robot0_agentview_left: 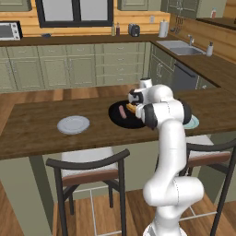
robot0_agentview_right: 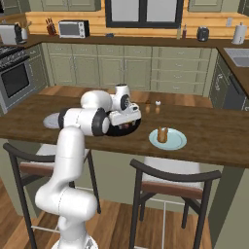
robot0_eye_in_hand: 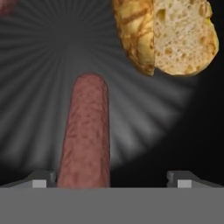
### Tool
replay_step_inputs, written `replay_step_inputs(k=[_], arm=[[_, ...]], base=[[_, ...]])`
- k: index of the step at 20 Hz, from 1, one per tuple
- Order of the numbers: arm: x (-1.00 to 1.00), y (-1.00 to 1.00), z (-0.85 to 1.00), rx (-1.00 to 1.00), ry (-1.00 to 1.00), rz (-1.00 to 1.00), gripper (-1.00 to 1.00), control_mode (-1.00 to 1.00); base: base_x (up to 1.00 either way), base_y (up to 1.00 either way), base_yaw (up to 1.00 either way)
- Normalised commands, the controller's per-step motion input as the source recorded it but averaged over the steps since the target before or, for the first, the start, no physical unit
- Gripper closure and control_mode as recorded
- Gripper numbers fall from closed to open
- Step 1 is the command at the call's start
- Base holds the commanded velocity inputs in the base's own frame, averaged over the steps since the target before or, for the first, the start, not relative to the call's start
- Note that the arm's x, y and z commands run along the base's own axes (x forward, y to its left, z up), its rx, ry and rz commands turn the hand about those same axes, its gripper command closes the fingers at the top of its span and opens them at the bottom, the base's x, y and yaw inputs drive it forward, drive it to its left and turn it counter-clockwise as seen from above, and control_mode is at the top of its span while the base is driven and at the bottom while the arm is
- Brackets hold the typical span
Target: Place one bun and one sausage from the bowl on each plate.
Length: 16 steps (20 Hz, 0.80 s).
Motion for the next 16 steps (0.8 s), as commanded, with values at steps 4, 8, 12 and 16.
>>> replay_step_inputs(k=[4,8,12,16], arm=[[0.0,0.0,-0.07,-0.01,0.0,0.0,1.0,-1.0],[0.0,0.0,0.0,0.0,0.0,0.0,1.0,-1.0],[-0.45,-0.06,0.56,0.0,0.0,-0.01,1.0,-1.0],[-0.41,-0.3,0.7,0.0,0.0,-0.04,1.0,-1.0]], base=[[0.0,0.0,0.0],[0.0,0.0,0.0],[0.0,0.0,0.0],[0.0,0.0,0.0]])
